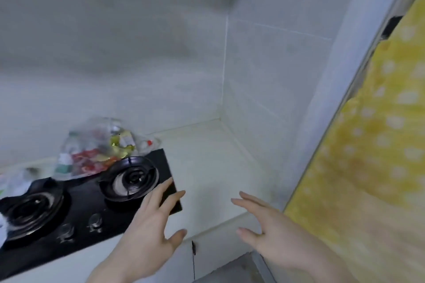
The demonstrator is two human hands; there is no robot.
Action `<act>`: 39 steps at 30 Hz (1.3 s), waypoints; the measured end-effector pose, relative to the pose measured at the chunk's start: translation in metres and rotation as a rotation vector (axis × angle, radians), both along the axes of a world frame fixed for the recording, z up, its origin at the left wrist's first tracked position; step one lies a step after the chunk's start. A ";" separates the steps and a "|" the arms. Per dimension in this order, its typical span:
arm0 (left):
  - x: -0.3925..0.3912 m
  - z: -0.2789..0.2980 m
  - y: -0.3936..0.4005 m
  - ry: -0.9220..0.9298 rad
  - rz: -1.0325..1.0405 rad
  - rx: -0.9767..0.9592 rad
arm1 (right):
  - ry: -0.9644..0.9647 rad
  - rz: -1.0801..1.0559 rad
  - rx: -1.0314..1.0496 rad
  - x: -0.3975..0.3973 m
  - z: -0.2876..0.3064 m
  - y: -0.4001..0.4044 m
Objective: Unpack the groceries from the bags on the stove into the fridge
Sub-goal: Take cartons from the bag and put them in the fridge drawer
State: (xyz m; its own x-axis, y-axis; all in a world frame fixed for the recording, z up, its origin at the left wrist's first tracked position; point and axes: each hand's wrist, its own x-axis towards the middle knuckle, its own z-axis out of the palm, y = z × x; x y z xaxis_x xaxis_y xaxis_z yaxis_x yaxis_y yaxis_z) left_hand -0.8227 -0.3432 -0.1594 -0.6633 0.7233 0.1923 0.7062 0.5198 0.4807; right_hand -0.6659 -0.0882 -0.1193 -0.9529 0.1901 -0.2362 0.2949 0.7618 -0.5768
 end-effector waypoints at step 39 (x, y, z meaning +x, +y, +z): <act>-0.051 -0.013 -0.396 -0.108 0.973 -0.053 | 0.007 0.900 -0.016 -0.343 -0.019 -0.365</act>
State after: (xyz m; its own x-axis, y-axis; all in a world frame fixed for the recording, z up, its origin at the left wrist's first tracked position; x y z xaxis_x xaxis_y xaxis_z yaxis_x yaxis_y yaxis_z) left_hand -0.8738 -0.7391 -0.1721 -0.9867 -0.1423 0.0786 -0.0881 0.8746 0.4768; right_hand -1.0089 -0.4532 -0.1386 -0.7414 -0.6318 -0.2262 -0.4128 0.6951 -0.5886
